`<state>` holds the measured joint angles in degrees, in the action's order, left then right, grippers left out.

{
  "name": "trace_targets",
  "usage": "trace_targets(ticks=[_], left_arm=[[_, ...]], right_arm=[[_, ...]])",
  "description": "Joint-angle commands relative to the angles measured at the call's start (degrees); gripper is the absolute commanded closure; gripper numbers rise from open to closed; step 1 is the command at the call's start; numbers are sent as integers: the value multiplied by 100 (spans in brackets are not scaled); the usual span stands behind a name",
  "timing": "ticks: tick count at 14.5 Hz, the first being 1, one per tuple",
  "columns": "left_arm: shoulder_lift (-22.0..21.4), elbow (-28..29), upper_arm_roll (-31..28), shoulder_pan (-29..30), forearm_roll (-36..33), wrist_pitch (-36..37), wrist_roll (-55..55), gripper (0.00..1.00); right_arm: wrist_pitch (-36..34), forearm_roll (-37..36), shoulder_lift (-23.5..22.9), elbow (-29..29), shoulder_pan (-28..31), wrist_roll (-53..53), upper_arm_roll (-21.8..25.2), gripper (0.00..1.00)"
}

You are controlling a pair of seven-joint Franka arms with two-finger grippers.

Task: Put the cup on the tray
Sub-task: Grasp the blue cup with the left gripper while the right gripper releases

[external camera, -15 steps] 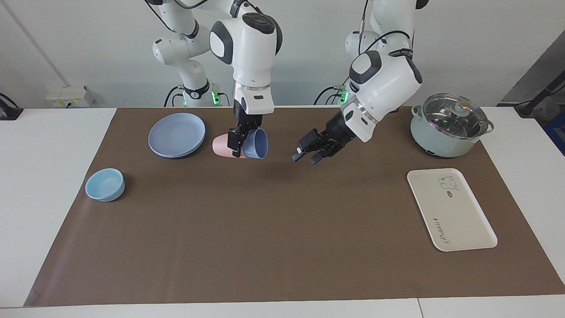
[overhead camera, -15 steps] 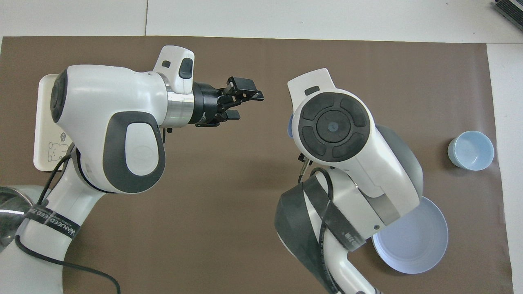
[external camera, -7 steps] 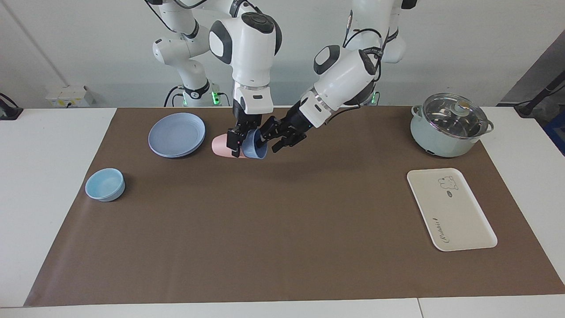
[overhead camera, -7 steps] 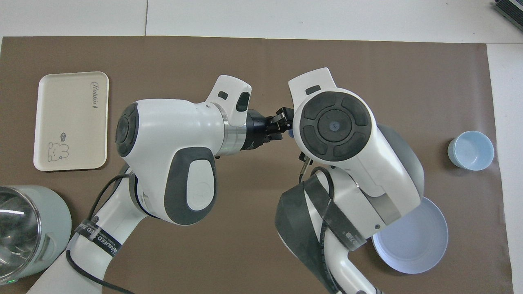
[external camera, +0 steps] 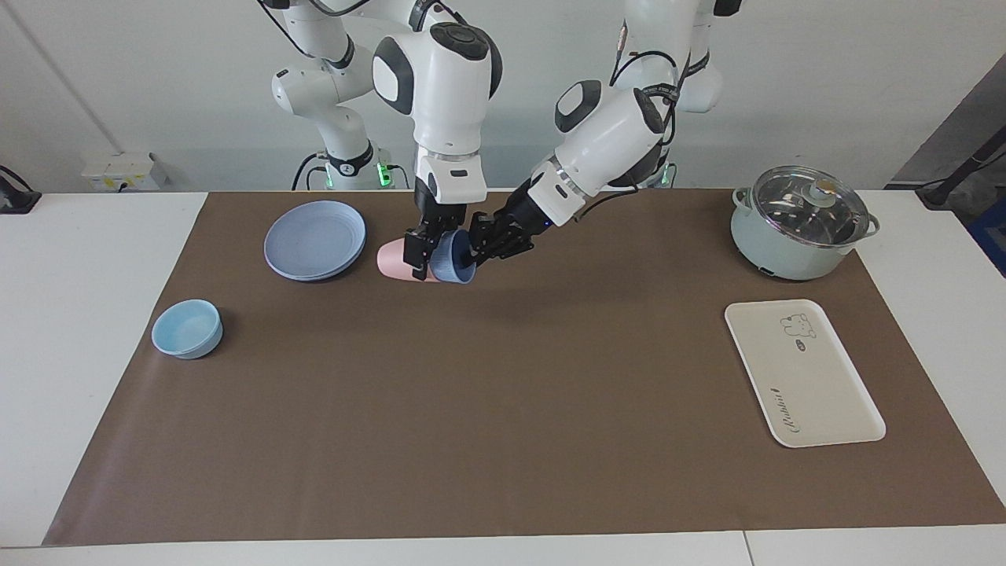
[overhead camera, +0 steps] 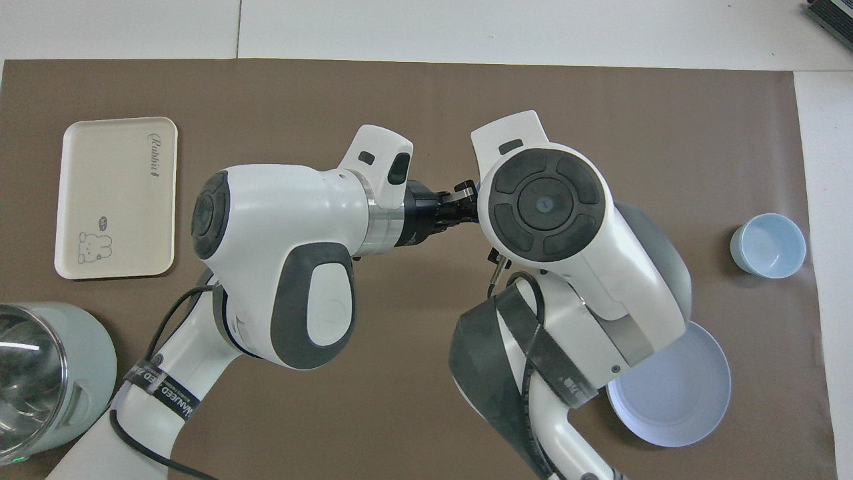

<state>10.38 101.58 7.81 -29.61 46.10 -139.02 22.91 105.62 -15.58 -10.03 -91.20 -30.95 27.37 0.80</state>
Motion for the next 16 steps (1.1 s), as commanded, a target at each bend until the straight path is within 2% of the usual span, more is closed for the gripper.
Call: trace_targets(ticks=[1, 4, 8, 12, 16], left_arm=[[-107, 143, -61, -98, 83, -46, -111, 100], [-98, 99, -61, -89, 83, -55, -111, 100], [51, -296, -69, 34, 92, 103, -103, 100], [271, -902, -69, 385, 100, 682, -94, 100], [359, -1105, -61, 640, 170, 1016, -103, 100]], right_arm=[[-24, -86, -78, 155, 19, -56, -10, 100], [2, -51, -78, 155, 54, -56, -10, 100], [11, -7, -104, 155, 89, -48, -10, 100], [29, 177, -130, 164, 107, -47, -1, 100], [29, 283, -139, 164, 213, -39, -1, 100]])
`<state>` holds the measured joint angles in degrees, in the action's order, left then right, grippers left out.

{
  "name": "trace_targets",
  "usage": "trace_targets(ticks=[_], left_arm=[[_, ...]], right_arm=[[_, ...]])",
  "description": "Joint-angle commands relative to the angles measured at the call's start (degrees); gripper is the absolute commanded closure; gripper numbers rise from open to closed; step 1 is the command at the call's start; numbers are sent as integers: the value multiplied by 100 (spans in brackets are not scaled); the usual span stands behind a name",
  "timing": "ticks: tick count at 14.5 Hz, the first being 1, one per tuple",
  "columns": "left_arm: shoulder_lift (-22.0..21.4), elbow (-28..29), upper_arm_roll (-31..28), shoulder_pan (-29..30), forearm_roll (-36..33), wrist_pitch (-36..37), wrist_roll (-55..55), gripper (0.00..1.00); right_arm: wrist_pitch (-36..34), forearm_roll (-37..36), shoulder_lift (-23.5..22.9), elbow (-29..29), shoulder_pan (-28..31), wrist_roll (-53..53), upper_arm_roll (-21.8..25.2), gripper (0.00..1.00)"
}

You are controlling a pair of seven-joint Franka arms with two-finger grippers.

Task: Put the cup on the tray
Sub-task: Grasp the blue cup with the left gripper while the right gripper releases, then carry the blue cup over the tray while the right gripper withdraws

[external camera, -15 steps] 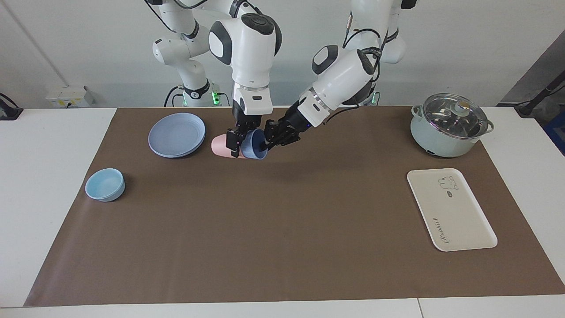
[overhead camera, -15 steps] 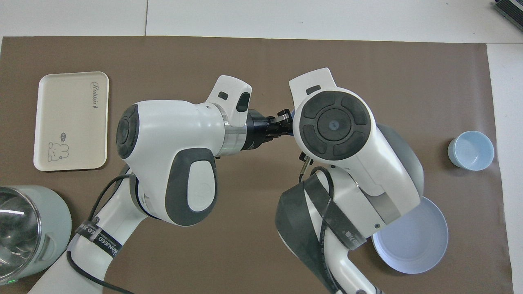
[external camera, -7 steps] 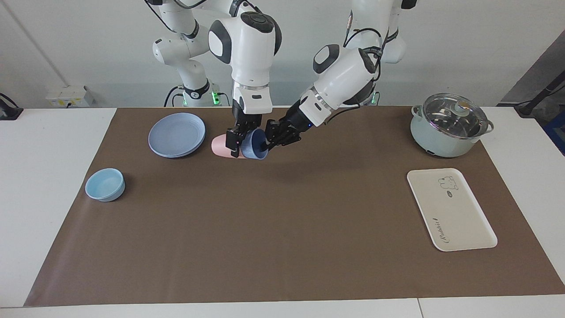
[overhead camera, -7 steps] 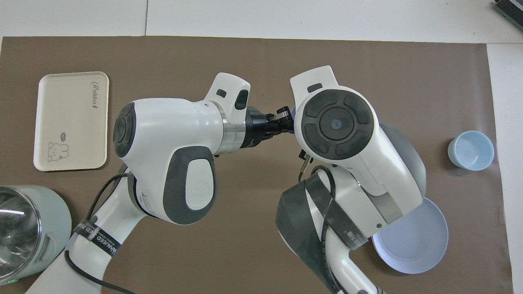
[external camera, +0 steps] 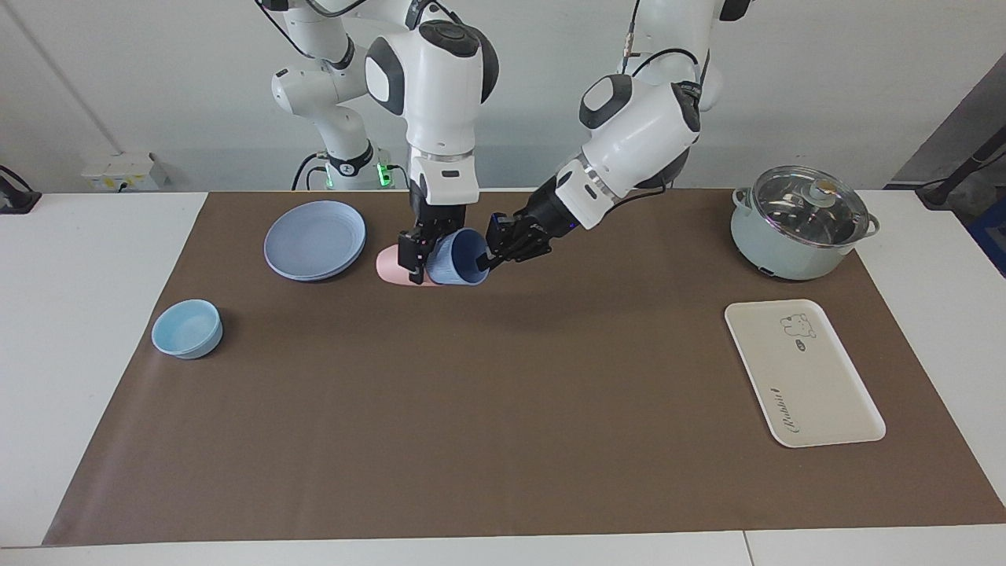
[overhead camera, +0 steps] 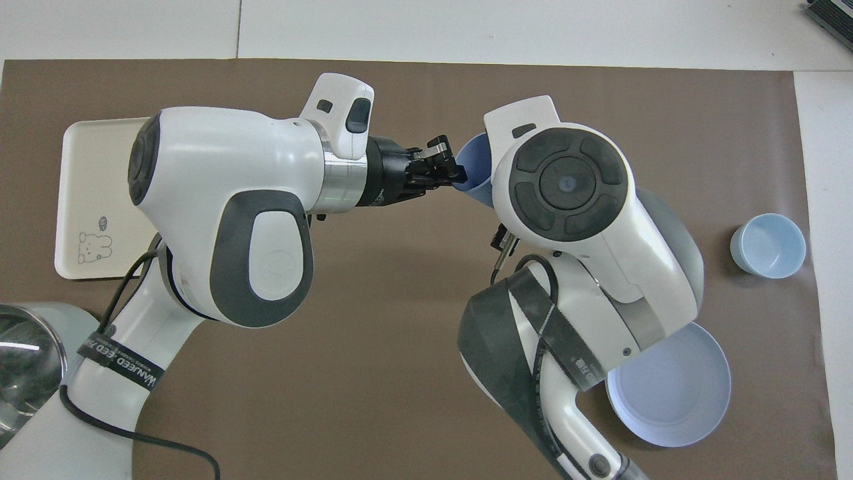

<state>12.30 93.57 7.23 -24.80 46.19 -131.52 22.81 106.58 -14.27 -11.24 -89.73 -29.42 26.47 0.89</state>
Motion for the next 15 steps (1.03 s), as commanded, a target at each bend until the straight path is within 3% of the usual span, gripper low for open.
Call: trace_targets(ticks=[1, 8, 11, 15], left_arm=[[194, -383, -2, 203, 223, 320, -93, 100], [212, -709, -63, 1107, -39, 1206, -119, 100], [186, -657, -72, 1538, -1345, 1278, -198, 100], [150, -455, -90, 2179, -2588, 1252, -785, 100]], right_arm=[[-59, 161, -19, 17, 59, 51, -10, 100], [433, 1215, 34, 9, 762, 472, 17, 100], [451, 1469, 43, 9, 1068, 787, 8, 100], [1038, 3164, 43, -175, 2114, 2238, 17, 100]])
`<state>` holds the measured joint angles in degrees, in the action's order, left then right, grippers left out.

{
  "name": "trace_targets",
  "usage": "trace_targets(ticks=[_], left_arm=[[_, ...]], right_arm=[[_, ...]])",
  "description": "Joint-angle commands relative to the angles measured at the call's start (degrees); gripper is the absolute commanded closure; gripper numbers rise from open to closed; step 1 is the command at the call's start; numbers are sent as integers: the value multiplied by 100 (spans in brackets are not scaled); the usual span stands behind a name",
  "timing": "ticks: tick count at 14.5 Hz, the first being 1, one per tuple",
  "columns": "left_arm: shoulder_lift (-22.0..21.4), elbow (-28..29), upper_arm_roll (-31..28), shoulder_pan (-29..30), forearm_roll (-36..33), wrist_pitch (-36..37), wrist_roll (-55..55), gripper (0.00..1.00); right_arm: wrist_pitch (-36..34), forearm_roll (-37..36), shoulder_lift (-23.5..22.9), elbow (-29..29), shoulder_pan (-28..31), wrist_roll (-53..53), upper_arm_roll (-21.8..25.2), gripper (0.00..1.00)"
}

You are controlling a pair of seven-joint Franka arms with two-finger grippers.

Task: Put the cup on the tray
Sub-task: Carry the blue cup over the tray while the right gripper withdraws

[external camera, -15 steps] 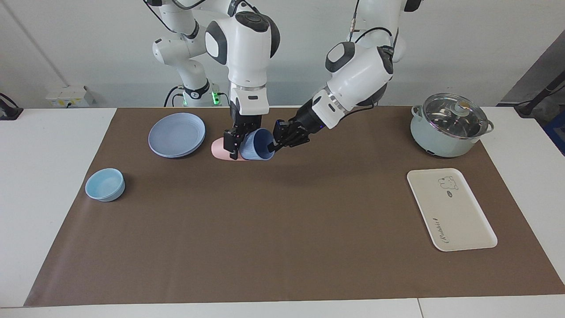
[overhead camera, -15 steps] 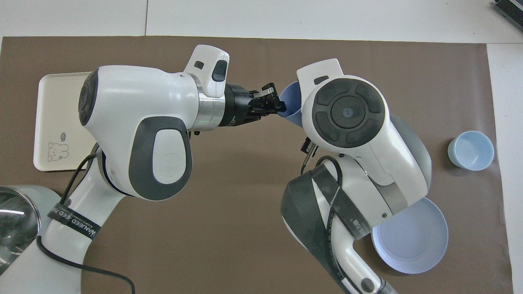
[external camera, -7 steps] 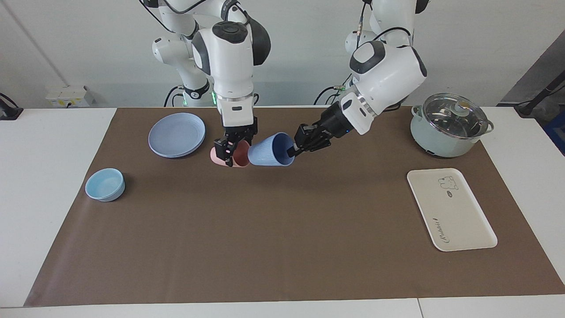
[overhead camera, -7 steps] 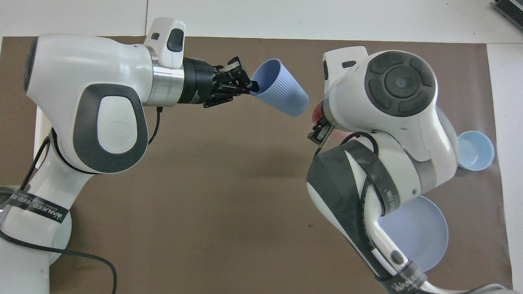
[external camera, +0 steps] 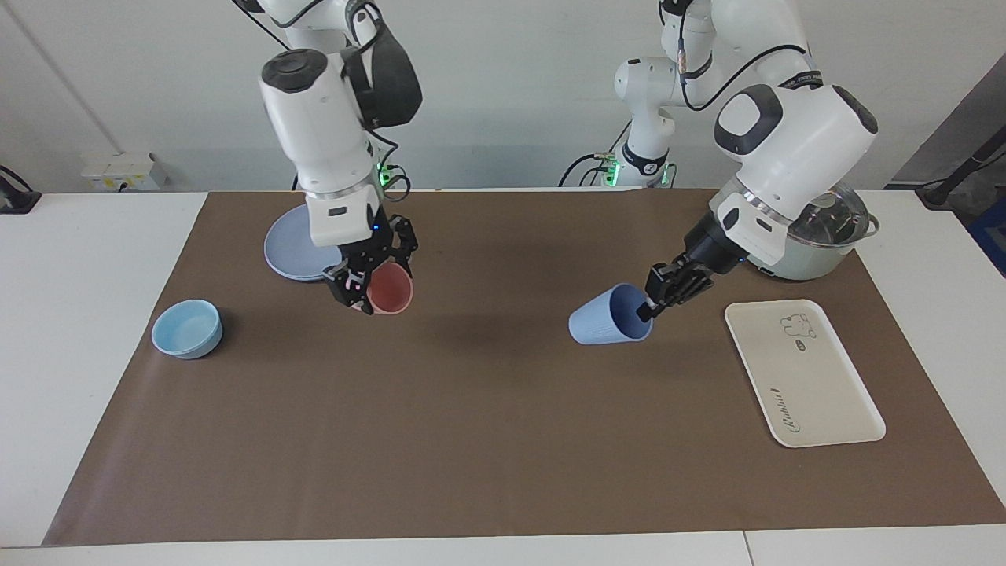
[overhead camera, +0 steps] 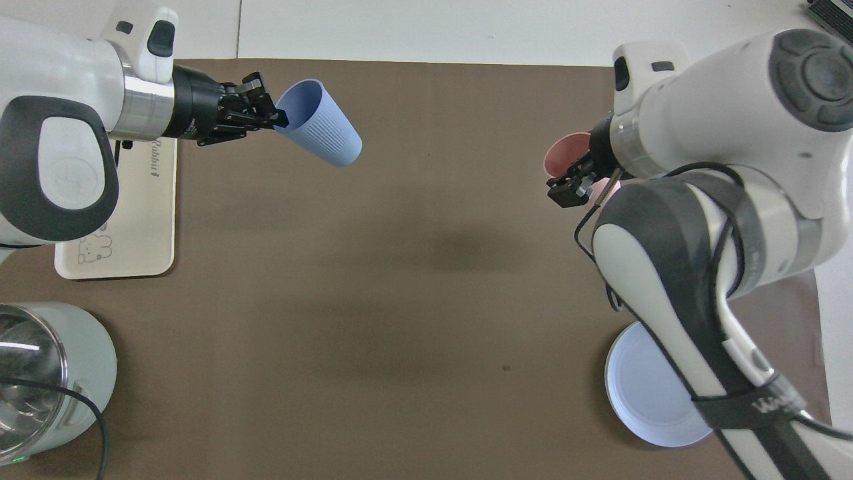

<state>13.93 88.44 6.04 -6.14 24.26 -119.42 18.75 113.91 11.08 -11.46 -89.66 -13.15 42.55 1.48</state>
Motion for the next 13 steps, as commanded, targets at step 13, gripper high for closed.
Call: trace_targets(ticks=[13], left_arm=[[-549, 2422, 37, 2626, -493, -2935, -4687, 100]], right_arm=[[2803, 6062, -734, -1554, 1568, 4995, -43, 100]])
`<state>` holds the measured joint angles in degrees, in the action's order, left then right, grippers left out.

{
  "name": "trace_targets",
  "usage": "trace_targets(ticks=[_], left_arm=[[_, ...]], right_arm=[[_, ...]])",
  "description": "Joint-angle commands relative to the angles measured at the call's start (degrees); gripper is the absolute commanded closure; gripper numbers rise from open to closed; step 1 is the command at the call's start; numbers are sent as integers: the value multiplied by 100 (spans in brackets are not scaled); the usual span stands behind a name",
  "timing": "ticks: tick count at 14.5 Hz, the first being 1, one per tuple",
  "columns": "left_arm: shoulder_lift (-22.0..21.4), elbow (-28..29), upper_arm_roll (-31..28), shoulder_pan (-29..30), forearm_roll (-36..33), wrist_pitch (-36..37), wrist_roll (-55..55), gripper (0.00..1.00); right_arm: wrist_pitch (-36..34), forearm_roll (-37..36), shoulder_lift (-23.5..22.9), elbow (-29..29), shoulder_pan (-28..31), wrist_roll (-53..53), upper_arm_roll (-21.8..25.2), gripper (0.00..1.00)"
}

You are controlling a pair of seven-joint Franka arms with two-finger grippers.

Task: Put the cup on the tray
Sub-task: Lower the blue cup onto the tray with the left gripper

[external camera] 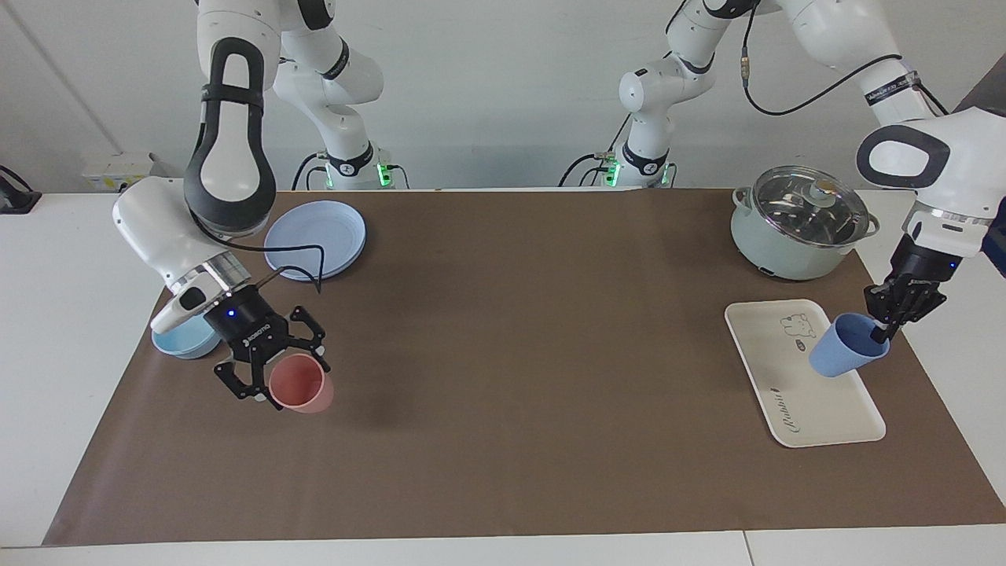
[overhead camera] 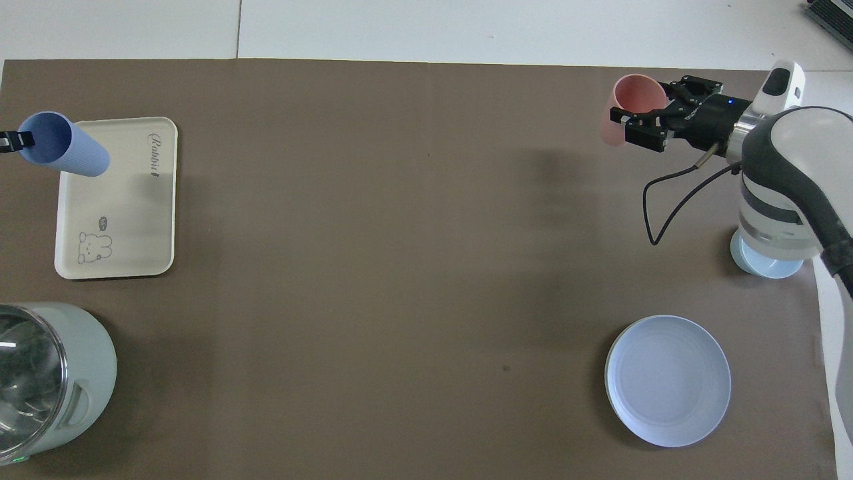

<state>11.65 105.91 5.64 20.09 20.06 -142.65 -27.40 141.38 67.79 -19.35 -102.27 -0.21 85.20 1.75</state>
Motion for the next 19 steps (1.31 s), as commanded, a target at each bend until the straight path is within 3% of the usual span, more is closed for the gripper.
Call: trace_targets(ticks=[1, 3, 6, 10, 12, 13, 14, 15, 17, 19], left_arm=[[-304, 798, 77, -5, -46, -807, -73, 100], [-164, 931, 86, -74, -28, -1123, -47, 100], [187, 923, 95, -102, 279, -1599, 6, 100], [241, 896, 86, -128, 666, -1582, 68, 100], [232, 879, 86, -128, 666, -1573, 77, 62], [241, 861, 86, -128, 666, -1573, 77, 45], [250, 818, 77, -137, 666, -1573, 68, 25], [267, 713, 77, -145, 658, -1504, 77, 2], [250, 502, 69, -145, 614, -1154, 94, 0], [206, 56, -1, -58, 526, 11, 94, 0]], right_arm=[[74, 688, -59, -293, 302, 1178, -61, 100], [494, 866, -244, -276, 293, 1323, -69, 100], [453, 1357, -377, -310, 363, 2111, -69, 100], [259, 1772, -456, -434, 451, 2695, -69, 100], [259, 2183, -543, -469, 425, 3035, -69, 100], [268, 2438, -535, -538, 416, 3203, -69, 68], [242, 2536, -500, -609, 416, 3231, -69, 1], [250, 2537, -482, -592, 408, 3222, -69, 0], [364, 2537, -343, -583, 338, 3135, -61, 0], [836, 2450, -71, -600, 128, 2785, -52, 0]])
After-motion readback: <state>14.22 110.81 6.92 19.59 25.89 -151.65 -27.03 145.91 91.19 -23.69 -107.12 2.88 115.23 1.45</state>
